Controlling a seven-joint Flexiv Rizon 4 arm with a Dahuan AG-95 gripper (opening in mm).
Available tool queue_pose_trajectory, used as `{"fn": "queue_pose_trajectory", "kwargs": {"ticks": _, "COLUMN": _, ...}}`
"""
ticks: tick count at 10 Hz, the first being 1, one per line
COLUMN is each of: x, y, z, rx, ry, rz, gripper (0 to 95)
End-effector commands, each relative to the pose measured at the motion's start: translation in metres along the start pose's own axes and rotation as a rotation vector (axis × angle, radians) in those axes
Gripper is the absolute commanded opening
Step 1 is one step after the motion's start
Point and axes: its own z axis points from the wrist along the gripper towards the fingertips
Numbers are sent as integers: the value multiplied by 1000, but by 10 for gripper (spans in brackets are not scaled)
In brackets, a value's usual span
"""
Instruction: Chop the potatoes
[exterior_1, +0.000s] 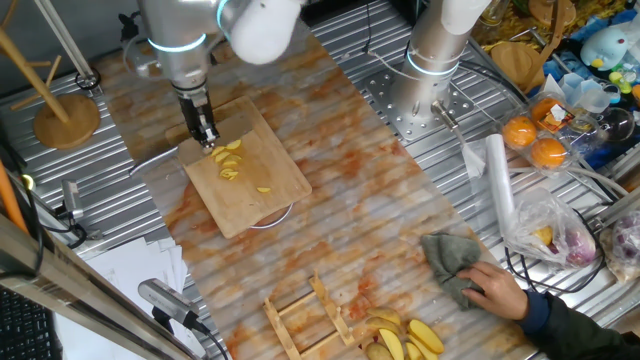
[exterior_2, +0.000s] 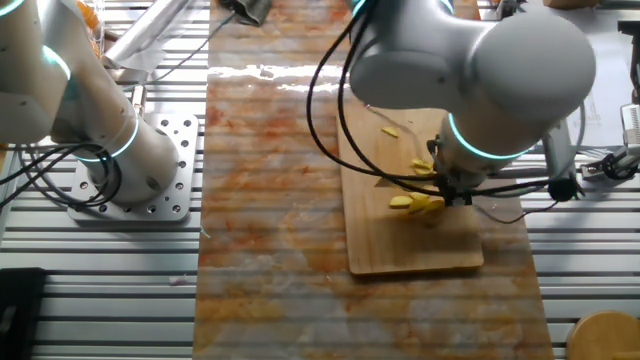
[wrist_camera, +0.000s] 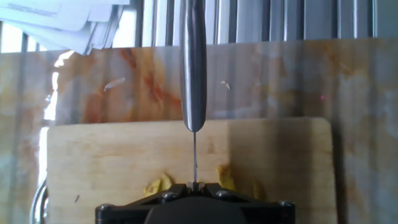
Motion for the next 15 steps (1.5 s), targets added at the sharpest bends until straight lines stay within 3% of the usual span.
{"fn": "queue_pose_trajectory", "kwargs": {"ticks": 1, "x": -2, "y": 2, "z": 1, "rx": 13, "ry": 12, "rz": -21, "gripper": 0}}
{"fn": "queue_pose_trajectory", "kwargs": {"ticks": 3, "x": -8, "y": 18, "z": 0, "rx": -20, "ry": 2, "rz": -91, "gripper": 0}}
{"fn": "queue_pose_trajectory", "kwargs": {"ticks": 4, "x": -16, "y": 24, "z": -4, "rx": -60, "ry": 13, "rz": -52, "gripper": 0}}
{"fn": "queue_pose_trajectory", "kwargs": {"ticks": 5, "x": -21, "y": 30, "z": -8, "rx": -45, "ry": 69, "rz": -55, "gripper": 0}}
{"fn": "queue_pose_trajectory", "kwargs": {"ticks": 7, "x": -21, "y": 29, "z": -8, "rx": -3, "ry": 78, "rz": -78, "gripper": 0}}
{"fn": "queue_pose_trajectory", "kwargs": {"ticks": 9, "x": -21, "y": 29, "z": -8, "rx": 80, "ry": 94, "rz": -108, "gripper": 0}}
{"fn": "queue_pose_trajectory", "kwargs": {"ticks": 12, "x": -21, "y": 29, "z": -8, "rx": 76, "ry": 117, "rz": -192, "gripper": 0}}
{"fn": "queue_pose_trajectory", "kwargs": {"ticks": 15, "x": -21, "y": 29, "z": -8, "rx": 97, "ry": 98, "rz": -200, "gripper": 0}}
